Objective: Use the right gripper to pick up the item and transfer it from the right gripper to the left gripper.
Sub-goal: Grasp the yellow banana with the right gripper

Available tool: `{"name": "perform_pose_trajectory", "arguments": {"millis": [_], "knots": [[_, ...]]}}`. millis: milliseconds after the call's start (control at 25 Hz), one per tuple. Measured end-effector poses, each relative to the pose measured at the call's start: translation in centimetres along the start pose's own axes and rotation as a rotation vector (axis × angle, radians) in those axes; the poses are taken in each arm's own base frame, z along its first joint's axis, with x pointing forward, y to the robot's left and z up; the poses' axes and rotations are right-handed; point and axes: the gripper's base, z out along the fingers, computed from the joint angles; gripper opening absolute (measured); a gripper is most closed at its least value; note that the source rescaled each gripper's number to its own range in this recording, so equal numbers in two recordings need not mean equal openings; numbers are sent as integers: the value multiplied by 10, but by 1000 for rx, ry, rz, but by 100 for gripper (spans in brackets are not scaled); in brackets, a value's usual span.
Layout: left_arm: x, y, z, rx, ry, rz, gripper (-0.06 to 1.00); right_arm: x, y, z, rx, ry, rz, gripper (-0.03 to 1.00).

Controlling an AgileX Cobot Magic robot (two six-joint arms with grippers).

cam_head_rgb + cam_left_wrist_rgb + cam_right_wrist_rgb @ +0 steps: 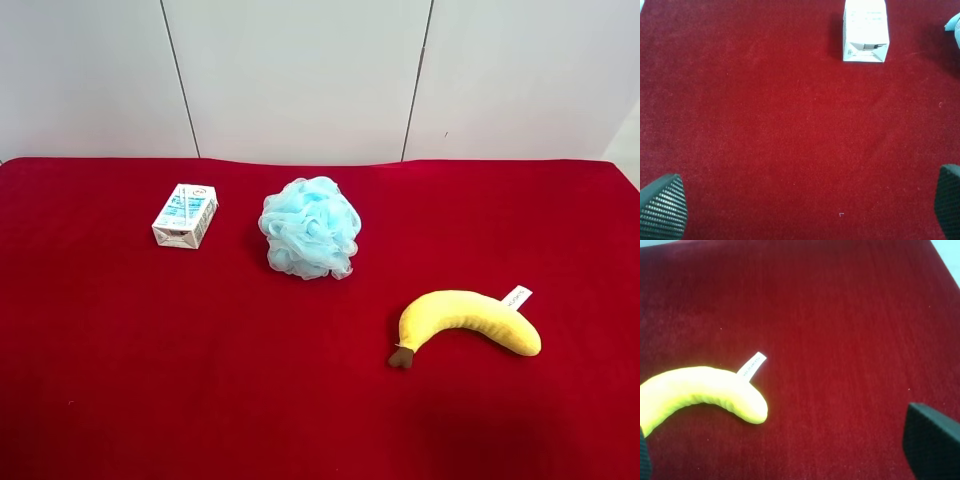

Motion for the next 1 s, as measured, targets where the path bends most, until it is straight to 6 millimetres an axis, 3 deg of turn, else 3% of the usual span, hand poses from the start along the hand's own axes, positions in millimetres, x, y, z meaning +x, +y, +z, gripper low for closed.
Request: {"name": "perform_pose_trajectory", "arguments": {"millis": [1000], "knots": [[0, 0, 0, 0, 0, 0, 100, 0, 0, 0, 0, 0, 0, 100]]}}
